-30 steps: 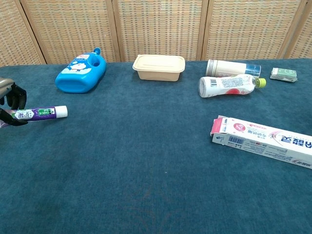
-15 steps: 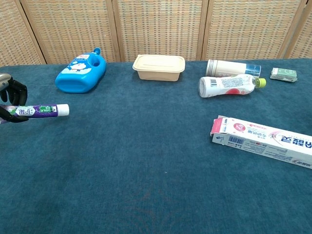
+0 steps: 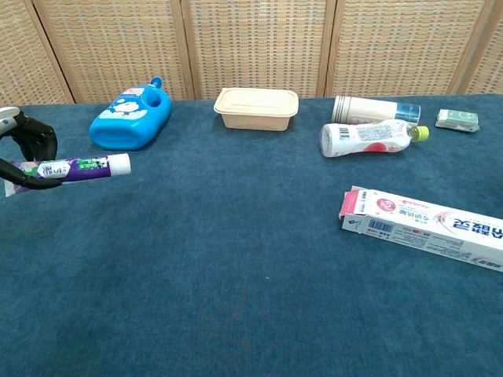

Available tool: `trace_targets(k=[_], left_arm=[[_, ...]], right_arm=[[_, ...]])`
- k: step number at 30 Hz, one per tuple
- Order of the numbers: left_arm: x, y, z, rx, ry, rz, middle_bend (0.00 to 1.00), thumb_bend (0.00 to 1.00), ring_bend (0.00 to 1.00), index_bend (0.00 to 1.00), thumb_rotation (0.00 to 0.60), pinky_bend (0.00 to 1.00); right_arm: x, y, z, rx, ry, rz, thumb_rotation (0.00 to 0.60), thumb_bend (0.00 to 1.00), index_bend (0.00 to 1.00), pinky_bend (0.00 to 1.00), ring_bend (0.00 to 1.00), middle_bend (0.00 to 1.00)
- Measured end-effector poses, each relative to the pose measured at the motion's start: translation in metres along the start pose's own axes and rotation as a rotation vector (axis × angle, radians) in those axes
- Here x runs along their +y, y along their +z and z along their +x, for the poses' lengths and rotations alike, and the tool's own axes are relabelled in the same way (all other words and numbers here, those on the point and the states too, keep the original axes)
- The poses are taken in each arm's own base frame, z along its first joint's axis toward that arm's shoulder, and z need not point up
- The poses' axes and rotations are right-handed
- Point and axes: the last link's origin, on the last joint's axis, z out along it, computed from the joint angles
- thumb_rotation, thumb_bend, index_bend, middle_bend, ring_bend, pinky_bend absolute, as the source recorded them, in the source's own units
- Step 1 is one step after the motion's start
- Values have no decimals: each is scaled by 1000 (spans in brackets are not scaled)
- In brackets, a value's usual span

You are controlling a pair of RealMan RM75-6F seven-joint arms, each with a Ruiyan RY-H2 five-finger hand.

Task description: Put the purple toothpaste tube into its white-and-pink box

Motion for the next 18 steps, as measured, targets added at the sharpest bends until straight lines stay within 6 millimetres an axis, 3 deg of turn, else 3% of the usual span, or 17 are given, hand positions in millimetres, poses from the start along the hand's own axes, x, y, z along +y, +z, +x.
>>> trace_targets(k=[9,18], left_arm=[[15,-6,22,-46,-221,-67,659,459,476,923,600,432],[9,-11,33,-190,-346,-43,659,475,475,923,600,432]], right_arm=[[-1,0,-1,-5,0,5,600,240,0,0,0,0],[-2,0,-4,-16,-1,3,600,240,0,0,0,0]])
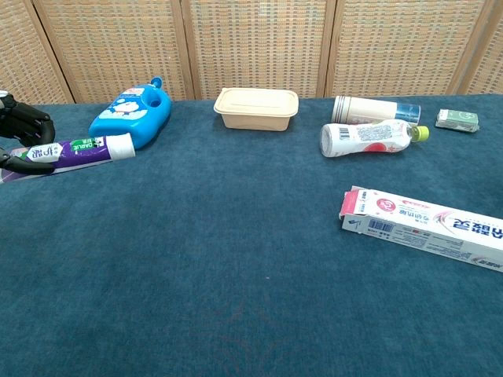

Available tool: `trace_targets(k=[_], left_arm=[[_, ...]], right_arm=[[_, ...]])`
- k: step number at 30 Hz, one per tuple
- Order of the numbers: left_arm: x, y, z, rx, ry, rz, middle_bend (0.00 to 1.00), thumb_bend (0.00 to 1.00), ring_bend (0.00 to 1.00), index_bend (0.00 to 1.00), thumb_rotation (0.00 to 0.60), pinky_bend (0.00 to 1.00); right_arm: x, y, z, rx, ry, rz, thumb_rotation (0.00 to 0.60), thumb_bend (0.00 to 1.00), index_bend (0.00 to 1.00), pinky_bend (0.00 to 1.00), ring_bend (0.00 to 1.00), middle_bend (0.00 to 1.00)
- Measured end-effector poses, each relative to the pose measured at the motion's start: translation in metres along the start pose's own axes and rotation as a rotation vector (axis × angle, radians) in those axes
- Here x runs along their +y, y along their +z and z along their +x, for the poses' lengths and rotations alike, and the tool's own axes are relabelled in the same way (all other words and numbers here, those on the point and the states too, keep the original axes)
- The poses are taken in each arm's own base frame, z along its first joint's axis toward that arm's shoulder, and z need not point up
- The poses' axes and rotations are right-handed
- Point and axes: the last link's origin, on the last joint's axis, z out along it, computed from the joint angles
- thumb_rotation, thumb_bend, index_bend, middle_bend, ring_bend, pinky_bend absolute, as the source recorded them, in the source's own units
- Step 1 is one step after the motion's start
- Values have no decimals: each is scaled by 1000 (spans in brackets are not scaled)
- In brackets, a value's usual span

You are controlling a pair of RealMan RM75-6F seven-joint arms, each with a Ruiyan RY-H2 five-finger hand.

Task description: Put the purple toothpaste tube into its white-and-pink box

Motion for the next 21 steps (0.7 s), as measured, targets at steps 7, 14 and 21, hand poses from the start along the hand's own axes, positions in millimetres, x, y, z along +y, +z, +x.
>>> trace_targets(k=[7,14,21], left_arm=[[-1,-4,11,-150,0,35,659,487,476,923,600,432],[4,-6,22,-214,75,39,659,494,476,924,600,432],[12,-5,28,-220,89,29,659,511,476,926,600,432]], right_arm=[[-1,1,-3,-9,0,-1,600,240,0,0,0,0],[-2,2,-4,-17,1,1,600,240,0,0,0,0],[2,4,-7,-32,7,-16,600,241,0,0,0,0]])
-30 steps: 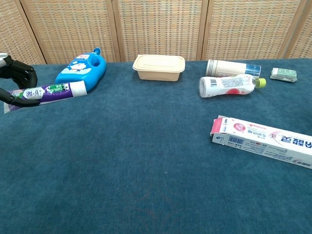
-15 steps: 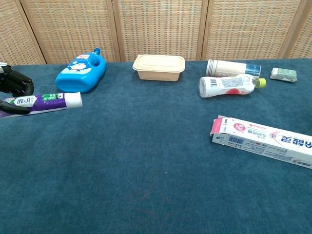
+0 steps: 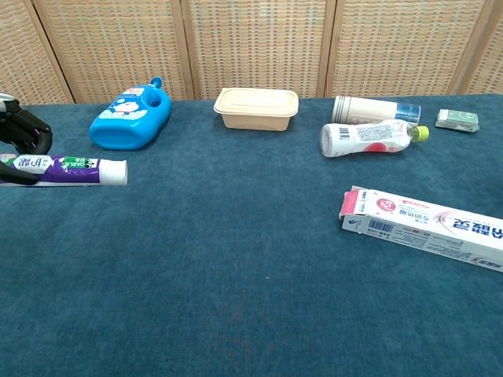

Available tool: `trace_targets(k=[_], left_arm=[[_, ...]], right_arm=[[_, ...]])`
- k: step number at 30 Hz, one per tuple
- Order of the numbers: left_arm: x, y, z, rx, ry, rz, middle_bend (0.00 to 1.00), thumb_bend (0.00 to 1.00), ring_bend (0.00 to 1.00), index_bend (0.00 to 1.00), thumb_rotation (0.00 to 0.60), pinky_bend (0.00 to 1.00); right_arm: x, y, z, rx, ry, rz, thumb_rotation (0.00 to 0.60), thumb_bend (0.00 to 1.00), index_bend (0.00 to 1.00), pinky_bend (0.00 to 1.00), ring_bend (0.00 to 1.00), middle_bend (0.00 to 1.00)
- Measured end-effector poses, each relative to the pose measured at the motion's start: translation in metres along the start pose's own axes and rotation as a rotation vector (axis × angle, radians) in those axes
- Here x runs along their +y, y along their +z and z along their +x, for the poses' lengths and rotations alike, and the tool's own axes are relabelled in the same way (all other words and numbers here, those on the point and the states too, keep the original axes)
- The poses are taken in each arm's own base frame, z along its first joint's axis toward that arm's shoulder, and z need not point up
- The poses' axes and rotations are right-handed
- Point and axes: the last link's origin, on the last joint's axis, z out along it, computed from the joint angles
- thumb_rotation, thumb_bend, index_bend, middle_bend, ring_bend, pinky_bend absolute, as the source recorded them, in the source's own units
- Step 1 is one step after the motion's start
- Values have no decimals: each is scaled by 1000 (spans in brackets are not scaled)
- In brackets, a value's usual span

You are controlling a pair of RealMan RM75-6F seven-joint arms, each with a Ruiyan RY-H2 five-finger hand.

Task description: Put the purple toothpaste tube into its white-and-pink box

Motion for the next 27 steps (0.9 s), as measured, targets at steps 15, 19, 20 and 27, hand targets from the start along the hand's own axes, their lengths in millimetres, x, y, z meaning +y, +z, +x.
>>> trace_targets(k=[15,19,20,27], left_arm=[[2,-2,10,26,11,-1,659,512,476,926,600,432],[5,-3,12,36,7,-9,659,513,476,926,600,432],[5,-3,13,37,8,-9,659,513,476,926,600,432],[5,-4,17,51,4,-6,659,512,476,927,600,432]], right_arm=[[-7,28,3,-27,-18,-21,600,240,0,0,0,0],[-16,42,7,-54,-42,-32,600,240,0,0,0,0],[-19,46,8,-60,-49,-33,600,240,0,0,0,0],[-44,62,13,-130,-57,-64,600,239,0,0,0,0]])
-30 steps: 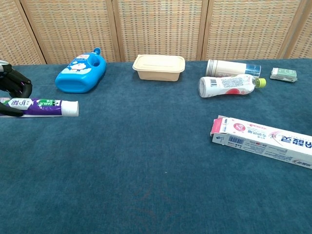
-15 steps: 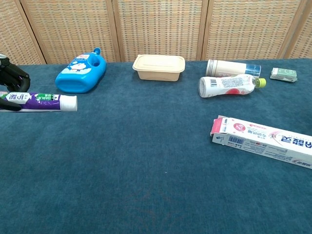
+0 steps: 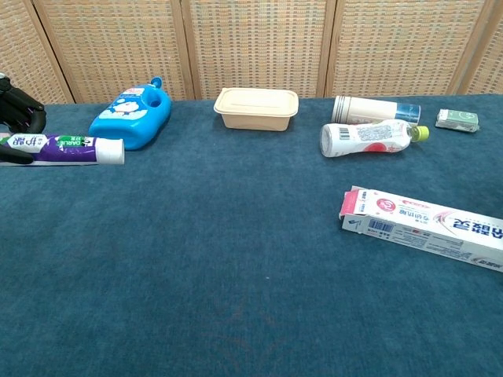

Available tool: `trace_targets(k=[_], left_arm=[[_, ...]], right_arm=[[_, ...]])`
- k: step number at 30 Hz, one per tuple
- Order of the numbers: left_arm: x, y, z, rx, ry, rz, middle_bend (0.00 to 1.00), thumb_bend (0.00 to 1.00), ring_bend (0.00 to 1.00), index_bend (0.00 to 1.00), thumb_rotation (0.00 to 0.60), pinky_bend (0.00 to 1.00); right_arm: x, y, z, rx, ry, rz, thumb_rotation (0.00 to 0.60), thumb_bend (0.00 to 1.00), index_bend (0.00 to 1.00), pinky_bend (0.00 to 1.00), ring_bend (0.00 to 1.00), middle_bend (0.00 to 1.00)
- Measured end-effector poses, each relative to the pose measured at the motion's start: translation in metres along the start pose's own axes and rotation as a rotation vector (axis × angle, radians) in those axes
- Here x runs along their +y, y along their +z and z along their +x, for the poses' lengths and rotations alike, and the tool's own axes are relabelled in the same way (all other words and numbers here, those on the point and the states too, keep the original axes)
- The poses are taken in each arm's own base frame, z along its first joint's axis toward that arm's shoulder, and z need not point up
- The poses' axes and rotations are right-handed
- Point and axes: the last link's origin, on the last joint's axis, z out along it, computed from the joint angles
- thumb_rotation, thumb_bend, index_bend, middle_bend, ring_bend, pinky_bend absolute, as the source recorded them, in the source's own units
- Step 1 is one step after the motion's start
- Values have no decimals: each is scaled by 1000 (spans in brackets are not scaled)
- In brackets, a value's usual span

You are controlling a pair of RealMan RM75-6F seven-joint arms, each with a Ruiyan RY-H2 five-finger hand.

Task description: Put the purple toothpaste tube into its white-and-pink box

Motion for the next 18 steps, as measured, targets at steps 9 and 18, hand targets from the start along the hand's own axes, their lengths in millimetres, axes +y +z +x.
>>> trace_targets(k=[9,18], left_arm=[[-1,2,-1,0,1,9,659,513,476,927,600,432],[2,4,-1,3,2,4,659,512,476,927,600,432]], right_arm=[[-43,-4,12,-120,1,-25,600,240,0,0,0,0],[-88,-12,12,-170,9,0,600,240,0,0,0,0]])
